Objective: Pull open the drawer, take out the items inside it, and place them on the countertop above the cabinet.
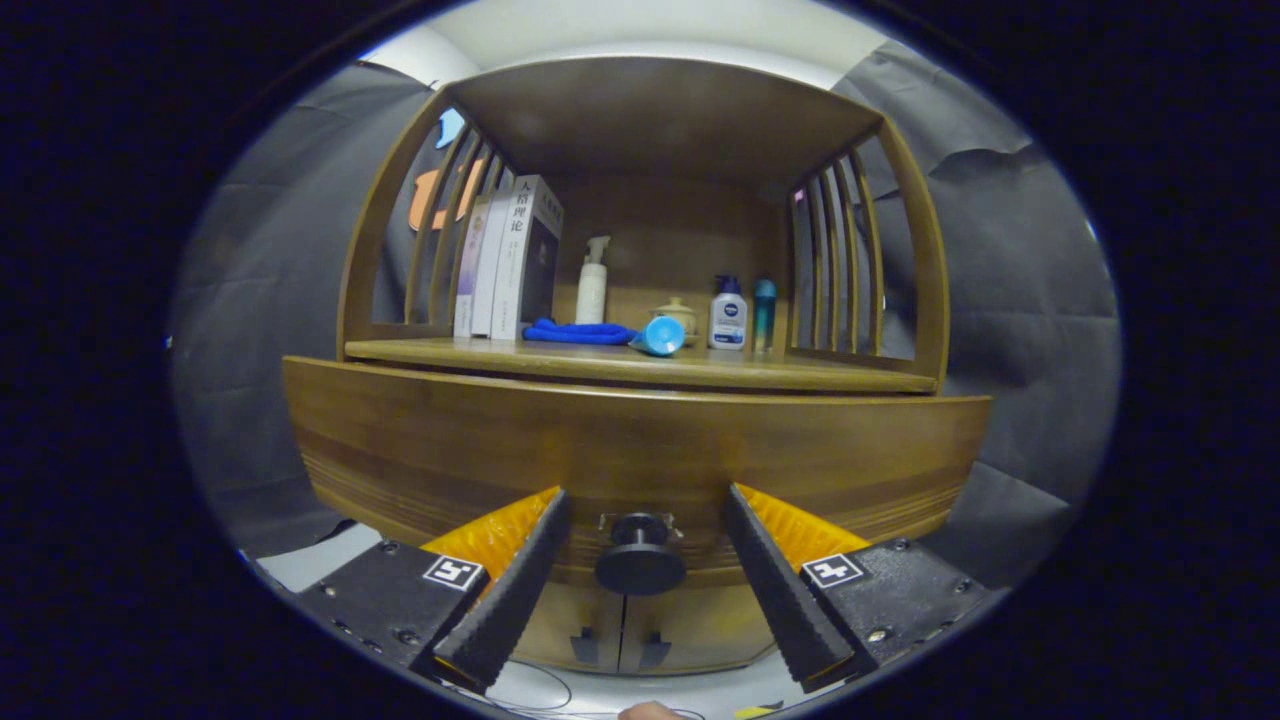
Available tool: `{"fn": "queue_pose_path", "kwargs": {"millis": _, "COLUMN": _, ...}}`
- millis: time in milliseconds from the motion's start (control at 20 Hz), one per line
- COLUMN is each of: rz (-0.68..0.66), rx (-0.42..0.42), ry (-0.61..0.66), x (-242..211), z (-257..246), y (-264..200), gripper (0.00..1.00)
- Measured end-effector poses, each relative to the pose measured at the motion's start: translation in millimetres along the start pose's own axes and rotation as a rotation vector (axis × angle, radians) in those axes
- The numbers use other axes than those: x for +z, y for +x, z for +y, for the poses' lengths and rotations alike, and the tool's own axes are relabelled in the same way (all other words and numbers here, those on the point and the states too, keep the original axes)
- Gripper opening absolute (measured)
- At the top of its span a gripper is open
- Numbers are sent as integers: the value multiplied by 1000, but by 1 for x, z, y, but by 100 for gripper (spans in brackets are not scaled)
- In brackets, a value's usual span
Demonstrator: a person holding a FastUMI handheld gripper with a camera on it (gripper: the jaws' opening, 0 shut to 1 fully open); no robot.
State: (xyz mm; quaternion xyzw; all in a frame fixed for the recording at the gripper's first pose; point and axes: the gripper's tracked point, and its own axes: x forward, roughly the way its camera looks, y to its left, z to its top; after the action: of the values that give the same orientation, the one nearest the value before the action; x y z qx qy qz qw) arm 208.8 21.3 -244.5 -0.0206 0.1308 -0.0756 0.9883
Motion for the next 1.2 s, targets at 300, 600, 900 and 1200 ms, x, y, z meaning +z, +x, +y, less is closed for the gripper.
{"fn": "queue_pose_path", "kwargs": {"millis": 300, "rz": 20, "rx": -3, "ry": 2, "x": 4, "z": 1, "y": 26, "gripper": 100}}
{"fn": "queue_pose_path", "kwargs": {"millis": 600, "rz": 12, "rx": -4, "ry": -20, "x": 5, "z": 1, "y": 45, "gripper": 100}}
{"fn": "queue_pose_path", "kwargs": {"millis": 900, "rz": -8, "rx": -14, "ry": -55, "x": 3, "z": 1, "y": 50, "gripper": 100}}
{"fn": "queue_pose_path", "kwargs": {"millis": 1200, "rz": 18, "rx": -8, "ry": -151, "x": -1, "z": 0, "y": 50, "gripper": 100}}
